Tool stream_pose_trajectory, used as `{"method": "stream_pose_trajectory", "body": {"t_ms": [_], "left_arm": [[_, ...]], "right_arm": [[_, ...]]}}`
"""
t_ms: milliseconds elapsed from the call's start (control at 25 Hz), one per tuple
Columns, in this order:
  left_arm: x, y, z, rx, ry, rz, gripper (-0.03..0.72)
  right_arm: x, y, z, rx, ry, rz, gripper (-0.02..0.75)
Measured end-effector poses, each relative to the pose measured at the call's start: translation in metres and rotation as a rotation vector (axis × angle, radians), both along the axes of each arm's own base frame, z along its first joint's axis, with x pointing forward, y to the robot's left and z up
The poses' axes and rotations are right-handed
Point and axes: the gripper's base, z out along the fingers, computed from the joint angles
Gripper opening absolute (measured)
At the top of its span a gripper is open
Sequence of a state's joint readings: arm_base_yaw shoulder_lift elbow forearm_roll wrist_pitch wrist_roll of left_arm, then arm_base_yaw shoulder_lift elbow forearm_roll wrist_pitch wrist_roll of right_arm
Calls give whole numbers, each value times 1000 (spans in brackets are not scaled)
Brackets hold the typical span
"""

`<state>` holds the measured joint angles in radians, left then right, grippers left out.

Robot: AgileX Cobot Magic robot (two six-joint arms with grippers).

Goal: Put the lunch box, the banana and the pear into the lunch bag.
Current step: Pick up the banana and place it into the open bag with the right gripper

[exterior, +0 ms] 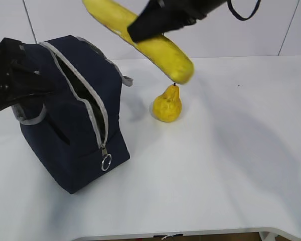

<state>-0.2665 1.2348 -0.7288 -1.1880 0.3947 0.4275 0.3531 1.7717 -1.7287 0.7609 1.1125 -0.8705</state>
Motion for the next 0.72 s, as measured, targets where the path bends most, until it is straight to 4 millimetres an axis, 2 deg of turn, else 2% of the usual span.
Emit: {"method": "stream_pose_trajectory", "body": {"t_ms": [200, 280, 440, 600, 720], "left_arm": [[0, 0, 0, -3, 0, 3, 9], [0, 0, 0, -3, 0, 3, 9], [0, 0, 0, -3, 0, 3, 9], [0, 0, 0, -5, 1, 4, 9], [0, 0, 0, -5, 1, 4, 9]], "right_arm": [[5, 14, 22, 351, 133, -121, 300], [10, 18, 23, 447, 180, -145, 300], [23, 33, 8, 553, 287, -167, 300], [26, 55, -15, 532, 317, -129, 300], [24, 65, -25, 512, 314, -86, 300]]}}
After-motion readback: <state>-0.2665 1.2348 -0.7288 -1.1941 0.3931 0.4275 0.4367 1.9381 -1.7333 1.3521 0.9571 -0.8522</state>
